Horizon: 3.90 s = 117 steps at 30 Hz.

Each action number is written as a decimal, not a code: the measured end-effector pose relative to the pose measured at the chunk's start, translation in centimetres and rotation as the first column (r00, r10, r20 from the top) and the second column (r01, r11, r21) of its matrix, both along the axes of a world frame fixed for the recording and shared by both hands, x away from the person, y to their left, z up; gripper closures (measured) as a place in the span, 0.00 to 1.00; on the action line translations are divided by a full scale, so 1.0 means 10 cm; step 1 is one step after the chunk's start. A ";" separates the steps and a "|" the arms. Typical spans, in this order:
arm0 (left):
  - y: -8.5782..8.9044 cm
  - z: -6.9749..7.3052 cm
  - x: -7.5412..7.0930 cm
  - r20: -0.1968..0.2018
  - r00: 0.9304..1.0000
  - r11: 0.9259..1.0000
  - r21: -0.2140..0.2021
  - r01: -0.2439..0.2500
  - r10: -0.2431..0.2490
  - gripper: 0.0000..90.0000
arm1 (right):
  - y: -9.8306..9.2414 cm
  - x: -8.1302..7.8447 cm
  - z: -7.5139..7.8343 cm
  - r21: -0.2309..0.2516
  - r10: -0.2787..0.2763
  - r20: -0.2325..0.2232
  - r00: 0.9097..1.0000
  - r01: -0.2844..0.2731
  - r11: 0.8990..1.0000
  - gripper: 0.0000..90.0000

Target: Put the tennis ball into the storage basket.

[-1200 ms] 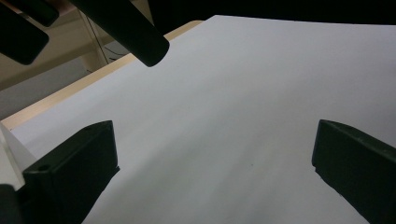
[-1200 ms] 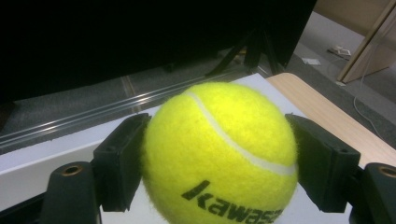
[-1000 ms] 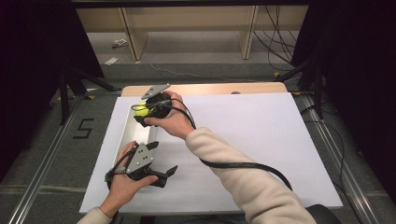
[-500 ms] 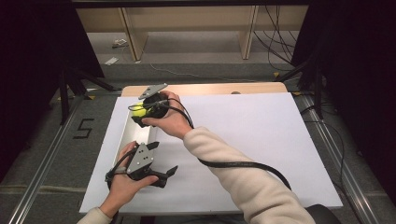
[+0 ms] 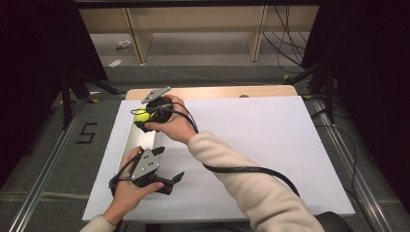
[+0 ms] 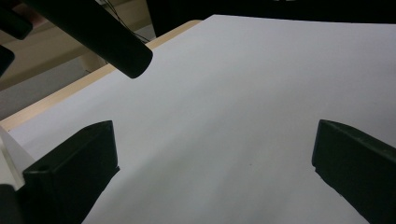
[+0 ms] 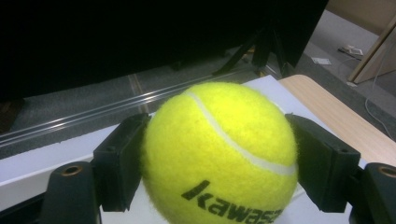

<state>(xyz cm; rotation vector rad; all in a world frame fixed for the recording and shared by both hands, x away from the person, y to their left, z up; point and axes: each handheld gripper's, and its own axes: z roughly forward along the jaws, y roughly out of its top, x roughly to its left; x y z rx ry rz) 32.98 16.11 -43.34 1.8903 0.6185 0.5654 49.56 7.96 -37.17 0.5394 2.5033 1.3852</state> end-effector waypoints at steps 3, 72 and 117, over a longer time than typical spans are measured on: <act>0.00 0.00 0.00 0.001 1.000 1.000 0.000 0.000 0.000 0.00 | 0.02 0.00 -0.01 0.000 0.007 -0.001 1.000 -0.007 1.000 0.29; -0.01 0.00 0.00 0.007 1.000 1.000 0.016 0.008 -0.008 0.00 | 0.20 0.00 -0.19 -0.054 0.067 -0.058 0.996 -0.070 0.996 0.29; -0.02 -0.01 -0.01 0.000 1.000 1.000 0.017 0.013 -0.013 0.00 | 0.28 0.02 -0.31 -0.088 0.084 -0.088 0.993 -0.091 0.992 0.29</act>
